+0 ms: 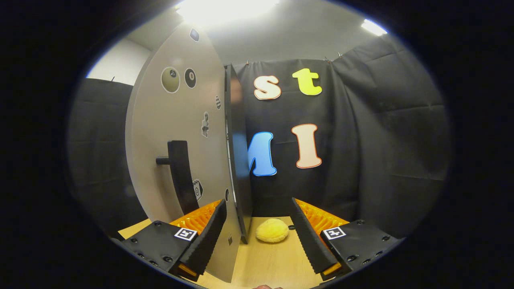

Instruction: Open the shoe cabinet door, grab the shoes and put them into the shoe cabinet, then close the shoe cabinet door.

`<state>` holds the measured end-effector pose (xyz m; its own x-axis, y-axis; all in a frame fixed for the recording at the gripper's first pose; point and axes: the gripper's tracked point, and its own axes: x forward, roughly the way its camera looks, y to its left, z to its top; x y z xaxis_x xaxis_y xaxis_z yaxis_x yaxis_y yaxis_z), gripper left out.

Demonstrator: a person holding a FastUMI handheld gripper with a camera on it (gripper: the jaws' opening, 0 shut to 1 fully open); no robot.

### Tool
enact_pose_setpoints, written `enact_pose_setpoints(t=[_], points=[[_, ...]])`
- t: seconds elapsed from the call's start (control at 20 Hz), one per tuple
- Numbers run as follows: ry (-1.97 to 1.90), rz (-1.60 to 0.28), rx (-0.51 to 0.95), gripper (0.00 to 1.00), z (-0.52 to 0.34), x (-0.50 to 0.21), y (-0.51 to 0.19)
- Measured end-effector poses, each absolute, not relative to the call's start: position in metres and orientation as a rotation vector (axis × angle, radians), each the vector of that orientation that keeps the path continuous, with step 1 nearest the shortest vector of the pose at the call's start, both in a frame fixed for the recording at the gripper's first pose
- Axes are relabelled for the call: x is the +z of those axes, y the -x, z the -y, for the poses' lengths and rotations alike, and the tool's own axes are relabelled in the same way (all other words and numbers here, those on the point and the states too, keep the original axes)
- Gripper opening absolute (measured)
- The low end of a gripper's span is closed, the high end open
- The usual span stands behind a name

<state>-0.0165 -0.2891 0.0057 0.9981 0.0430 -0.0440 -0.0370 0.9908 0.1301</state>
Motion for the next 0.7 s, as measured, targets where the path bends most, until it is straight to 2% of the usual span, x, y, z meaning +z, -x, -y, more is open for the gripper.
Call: enact_pose_setpoints(t=[0.4,0.7], points=[[-0.085,-0.069,-0.086,0.98,0.278,0.014,0.018],[-0.121,-0.093,-0.161,0.97,0.239,0.012,0.033]])
